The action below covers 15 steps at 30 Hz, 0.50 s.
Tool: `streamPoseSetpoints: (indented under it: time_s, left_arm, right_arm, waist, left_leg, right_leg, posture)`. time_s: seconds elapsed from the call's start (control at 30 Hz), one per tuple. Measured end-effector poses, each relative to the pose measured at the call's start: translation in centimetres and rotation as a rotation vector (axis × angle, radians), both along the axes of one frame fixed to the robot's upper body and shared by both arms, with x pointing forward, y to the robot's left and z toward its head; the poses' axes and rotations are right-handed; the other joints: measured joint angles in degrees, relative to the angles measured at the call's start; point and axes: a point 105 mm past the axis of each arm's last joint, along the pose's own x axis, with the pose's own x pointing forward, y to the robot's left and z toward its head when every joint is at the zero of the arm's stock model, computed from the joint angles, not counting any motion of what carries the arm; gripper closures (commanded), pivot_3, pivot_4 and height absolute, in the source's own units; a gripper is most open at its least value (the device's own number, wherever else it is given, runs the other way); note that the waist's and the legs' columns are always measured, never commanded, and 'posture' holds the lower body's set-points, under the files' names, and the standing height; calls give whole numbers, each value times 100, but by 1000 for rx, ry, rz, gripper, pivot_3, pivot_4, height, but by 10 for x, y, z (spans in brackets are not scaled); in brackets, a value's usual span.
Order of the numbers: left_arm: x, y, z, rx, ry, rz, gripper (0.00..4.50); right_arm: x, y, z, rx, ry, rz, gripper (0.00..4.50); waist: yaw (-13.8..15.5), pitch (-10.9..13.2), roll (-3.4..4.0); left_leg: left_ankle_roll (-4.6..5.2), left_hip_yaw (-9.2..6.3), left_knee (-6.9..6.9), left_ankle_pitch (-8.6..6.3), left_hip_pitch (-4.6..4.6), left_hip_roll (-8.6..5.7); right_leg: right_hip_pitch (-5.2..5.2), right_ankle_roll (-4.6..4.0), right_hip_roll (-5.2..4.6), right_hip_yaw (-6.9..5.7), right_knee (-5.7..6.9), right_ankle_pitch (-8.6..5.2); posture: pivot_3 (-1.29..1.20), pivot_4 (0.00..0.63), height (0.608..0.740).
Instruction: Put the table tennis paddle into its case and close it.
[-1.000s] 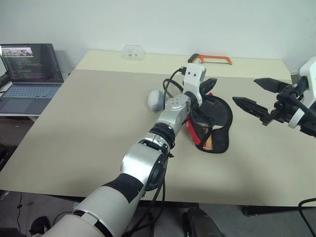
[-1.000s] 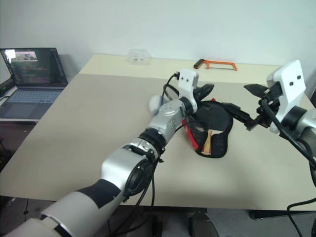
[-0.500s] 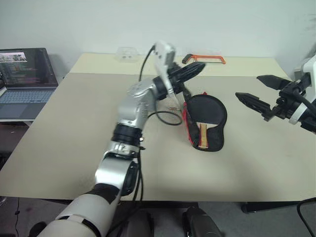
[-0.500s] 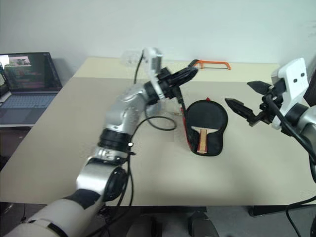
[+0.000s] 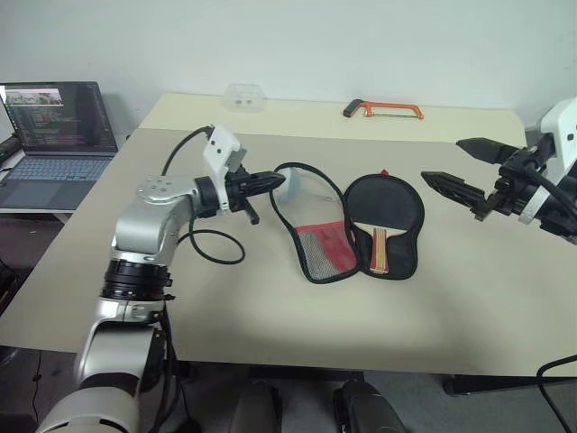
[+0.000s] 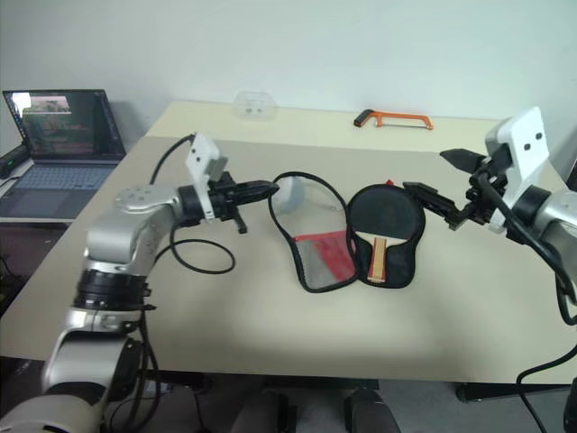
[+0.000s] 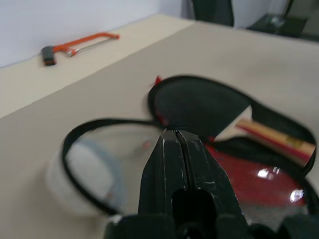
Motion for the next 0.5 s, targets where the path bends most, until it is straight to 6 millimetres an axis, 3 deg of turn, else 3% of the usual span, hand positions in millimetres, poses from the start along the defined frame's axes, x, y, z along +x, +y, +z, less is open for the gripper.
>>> streamPoseSetpoints:
  time_s: [0.13,0.33,0.5]
  left_arm:
    - [-4,11,-42,114,97,-5,4471]
    - [-3,1,-53,121,117,-34,4471]
    - [4,-15,-79,135,145,-31,4471]
  right_arm:
    - [1,-1,-1,-1,3,-5,0]
    - [2,4,-4,-8,16,18,0]
    - [-3,6,-7,-23,39,46,0]
  waist:
    - [2,1,-1]
    - [11,1,-2]
    - [14,1,-3]
  left_leg:
    - [0,1,3,0,-3,2]
    - [0,0,8,0,-21,0]
    - [0,-1,10,0,-24,-1]
  right_leg:
    - [0,-1,-1,-5,1,0]
    - [-5,-1,-3,-10,-2,0]
    - [-5,-1,-4,-12,-3,0]
  posture:
    - [0,150,740]
    - [0,150,740]
    - [0,150,740]
